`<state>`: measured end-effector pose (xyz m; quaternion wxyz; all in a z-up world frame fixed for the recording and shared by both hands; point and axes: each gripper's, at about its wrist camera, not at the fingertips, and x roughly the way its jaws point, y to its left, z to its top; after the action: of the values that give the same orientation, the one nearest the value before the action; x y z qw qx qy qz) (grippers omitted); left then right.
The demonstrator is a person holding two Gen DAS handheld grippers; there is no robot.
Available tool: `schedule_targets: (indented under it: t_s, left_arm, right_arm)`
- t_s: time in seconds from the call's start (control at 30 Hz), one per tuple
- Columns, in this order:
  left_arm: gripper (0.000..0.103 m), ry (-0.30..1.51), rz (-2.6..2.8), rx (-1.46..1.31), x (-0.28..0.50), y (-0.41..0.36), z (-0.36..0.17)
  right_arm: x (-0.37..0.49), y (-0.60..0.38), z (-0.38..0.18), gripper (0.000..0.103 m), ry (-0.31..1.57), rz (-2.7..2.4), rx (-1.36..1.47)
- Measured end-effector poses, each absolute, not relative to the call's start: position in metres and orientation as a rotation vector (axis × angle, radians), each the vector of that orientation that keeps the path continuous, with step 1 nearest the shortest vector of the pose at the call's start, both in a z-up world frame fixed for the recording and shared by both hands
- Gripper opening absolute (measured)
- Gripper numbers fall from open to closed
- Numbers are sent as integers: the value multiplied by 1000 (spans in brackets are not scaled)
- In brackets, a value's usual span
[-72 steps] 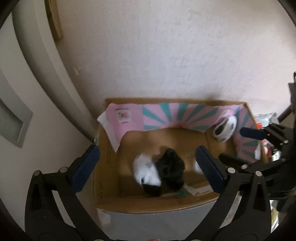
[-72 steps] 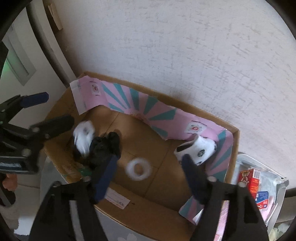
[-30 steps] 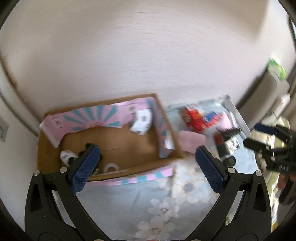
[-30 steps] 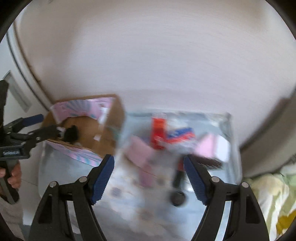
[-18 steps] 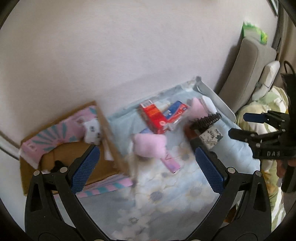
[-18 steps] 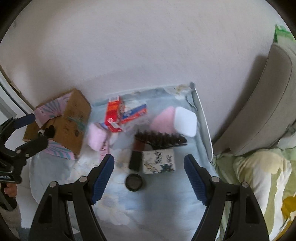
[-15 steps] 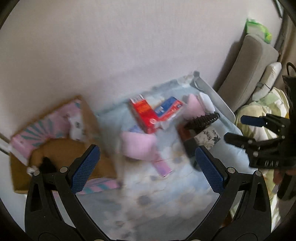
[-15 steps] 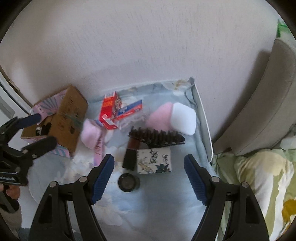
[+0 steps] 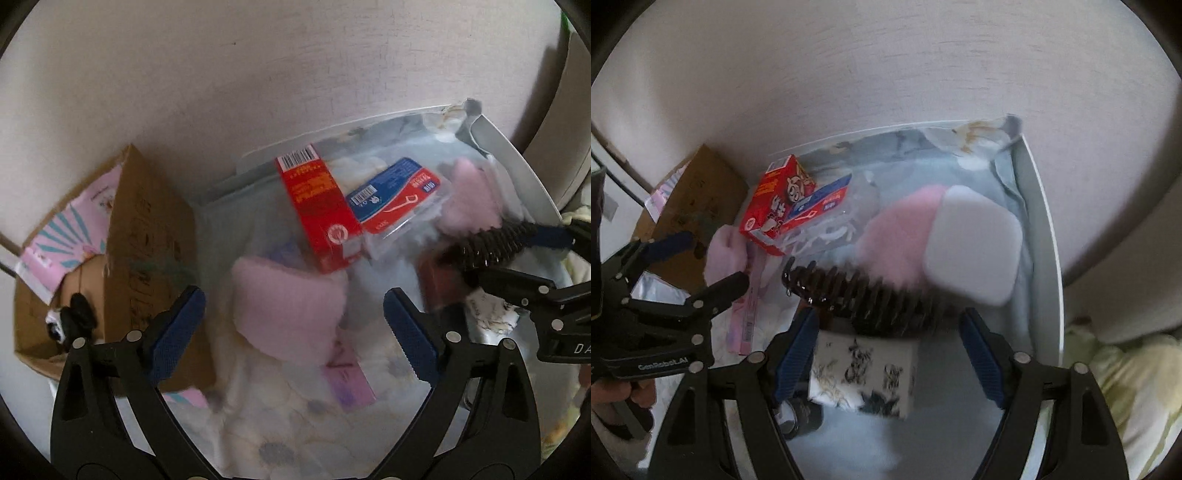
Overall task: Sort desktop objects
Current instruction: 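Move both open tools back over the tray, then grasp the pink fuzzy item with the left tool while the right tool grasps the black comb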
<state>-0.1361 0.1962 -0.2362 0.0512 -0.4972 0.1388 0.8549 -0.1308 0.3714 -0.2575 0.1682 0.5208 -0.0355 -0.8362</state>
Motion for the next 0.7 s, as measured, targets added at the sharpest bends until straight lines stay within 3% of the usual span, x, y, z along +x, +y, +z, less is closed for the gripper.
schedule_targets:
  t_s: [0.23, 0.33, 0.37, 0.43, 0.5, 0.57, 0.7]
  left_arm:
    - [96, 534, 2647, -1493, -137, 200, -243]
    - [87, 583, 2654, -1454, -131, 204, -244]
    - [78, 599, 2648, -1448, -128, 205, -245]
    - [71, 621, 2617, -1465, -126, 209, -252]
    - [68, 656, 2610, -1473, -124, 212, -260]
    - [63, 647, 2619, -1488, -124, 210, -265]
    - [43, 574, 2657, -1449, -123, 201, -262]
  right_arm:
    - [-137, 359, -257, 79, -24, -2322, 1394]
    - [-134, 356, -256, 79, -8, -2306, 1342]
    - [-133, 355, -256, 78, 2, -2302, 1338]
    - [-132, 354, -257, 71, 31, -2303, 1327]
    - [-132, 357, -258, 56, 38, -2300, 1326]
    - [-134, 362, -258, 51, 39, -2298, 1328]
    - [-131, 365, -256, 42, 55, -2295, 1314]
